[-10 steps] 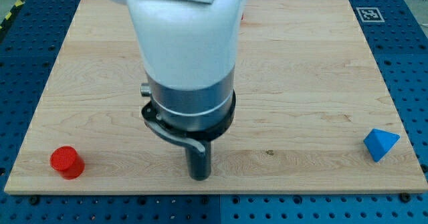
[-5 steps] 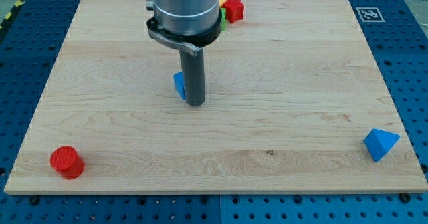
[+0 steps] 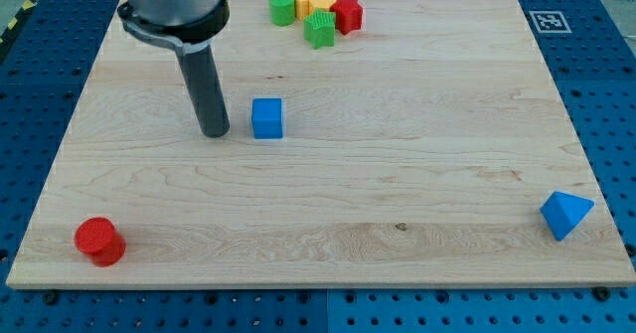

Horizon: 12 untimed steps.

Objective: Move blue cube center of the board

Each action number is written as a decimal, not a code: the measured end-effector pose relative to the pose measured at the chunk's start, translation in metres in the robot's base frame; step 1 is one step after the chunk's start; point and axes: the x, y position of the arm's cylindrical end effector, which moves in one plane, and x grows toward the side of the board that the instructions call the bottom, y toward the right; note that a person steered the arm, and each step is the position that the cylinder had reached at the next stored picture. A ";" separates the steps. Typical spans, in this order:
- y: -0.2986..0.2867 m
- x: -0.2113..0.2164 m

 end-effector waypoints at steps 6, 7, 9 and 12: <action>0.080 -0.028; 0.076 -0.028; 0.063 -0.014; 0.086 0.011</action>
